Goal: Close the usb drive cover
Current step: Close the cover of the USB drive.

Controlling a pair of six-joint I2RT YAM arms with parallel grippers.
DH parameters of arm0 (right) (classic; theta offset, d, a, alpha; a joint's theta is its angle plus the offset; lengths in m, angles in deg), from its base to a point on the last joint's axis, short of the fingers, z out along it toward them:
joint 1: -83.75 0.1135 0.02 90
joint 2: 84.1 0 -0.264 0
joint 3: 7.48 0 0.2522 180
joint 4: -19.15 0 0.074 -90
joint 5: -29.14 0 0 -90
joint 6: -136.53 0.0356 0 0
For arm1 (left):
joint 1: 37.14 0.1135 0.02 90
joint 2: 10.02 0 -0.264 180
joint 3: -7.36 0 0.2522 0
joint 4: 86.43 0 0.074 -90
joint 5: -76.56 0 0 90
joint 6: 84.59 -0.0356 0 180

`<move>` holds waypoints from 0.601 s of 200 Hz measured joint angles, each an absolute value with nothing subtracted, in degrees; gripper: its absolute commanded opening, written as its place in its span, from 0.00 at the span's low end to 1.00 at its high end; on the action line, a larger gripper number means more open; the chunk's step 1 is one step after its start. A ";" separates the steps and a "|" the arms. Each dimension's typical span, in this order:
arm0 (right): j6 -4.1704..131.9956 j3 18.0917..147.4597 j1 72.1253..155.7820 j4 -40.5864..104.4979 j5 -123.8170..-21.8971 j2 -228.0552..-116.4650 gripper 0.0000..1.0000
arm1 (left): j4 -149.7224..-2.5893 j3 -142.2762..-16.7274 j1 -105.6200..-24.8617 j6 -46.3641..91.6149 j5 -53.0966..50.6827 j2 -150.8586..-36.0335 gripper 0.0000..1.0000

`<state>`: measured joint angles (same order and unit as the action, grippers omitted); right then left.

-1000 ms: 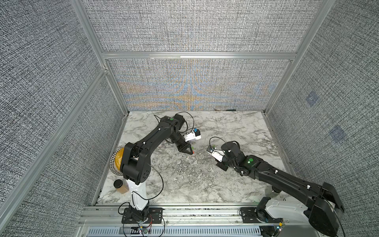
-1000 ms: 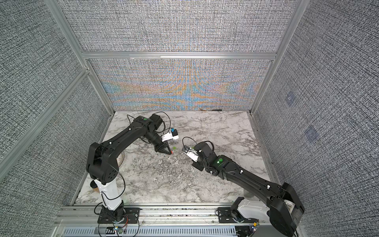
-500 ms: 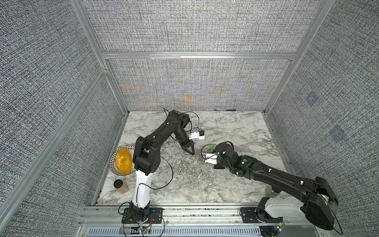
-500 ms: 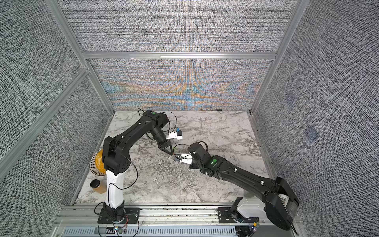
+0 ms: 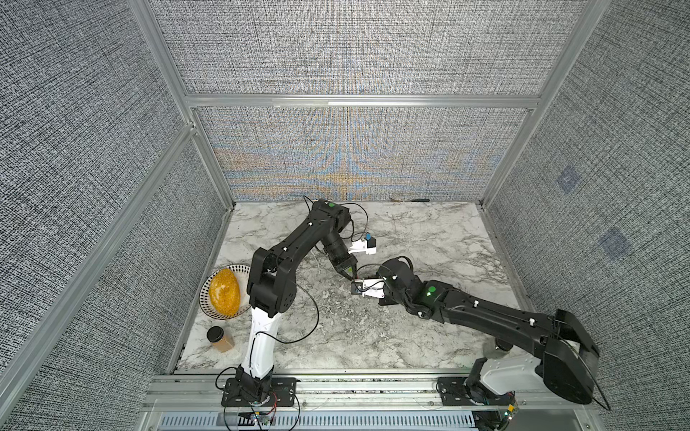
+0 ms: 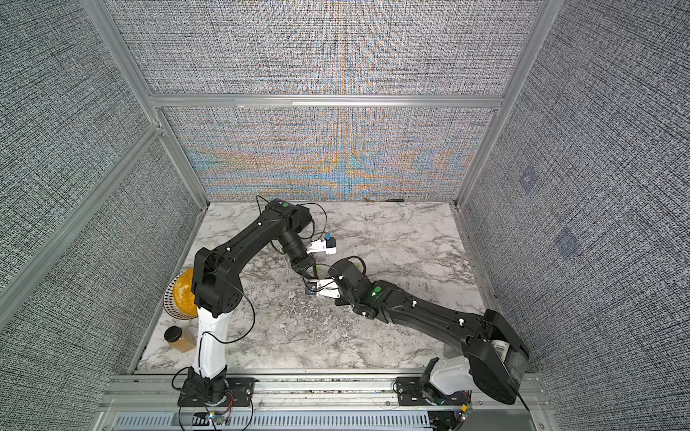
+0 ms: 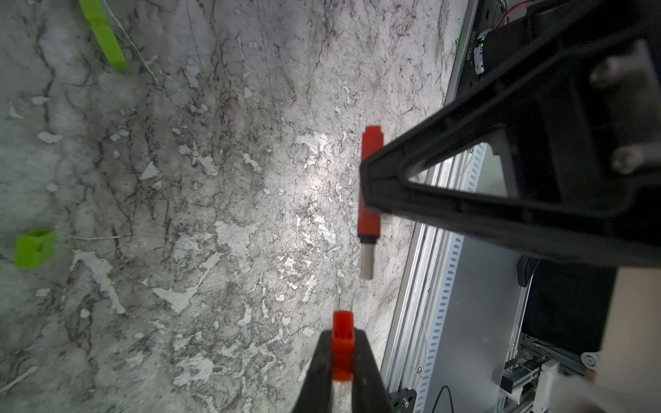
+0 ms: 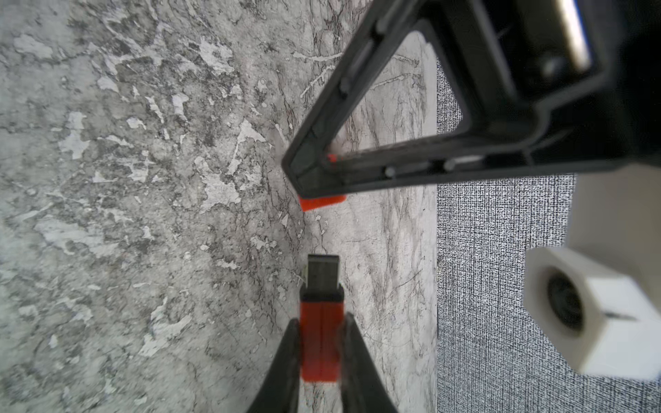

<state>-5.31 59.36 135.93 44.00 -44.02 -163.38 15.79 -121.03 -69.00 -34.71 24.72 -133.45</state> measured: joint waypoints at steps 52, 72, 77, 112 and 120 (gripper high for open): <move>-6.88 60.48 136.90 43.37 -43.14 -164.93 0.07 | 16.36 -121.44 -69.15 -35.13 25.35 -133.69 0.00; -7.43 60.61 137.16 43.10 -43.08 -165.06 0.07 | 16.60 -121.75 -69.24 -35.13 25.44 -133.69 0.00; -7.58 60.61 137.22 42.99 -42.95 -165.09 0.06 | 16.75 -121.81 -69.26 -35.13 25.57 -133.69 0.00; -8.26 60.59 137.79 42.47 -42.36 -165.26 0.06 | 17.26 -122.12 -69.24 -35.15 25.72 -134.07 0.00; -8.26 60.55 137.92 42.14 -42.14 -165.28 0.06 | 17.28 -122.18 -69.24 -35.15 25.74 -134.24 0.00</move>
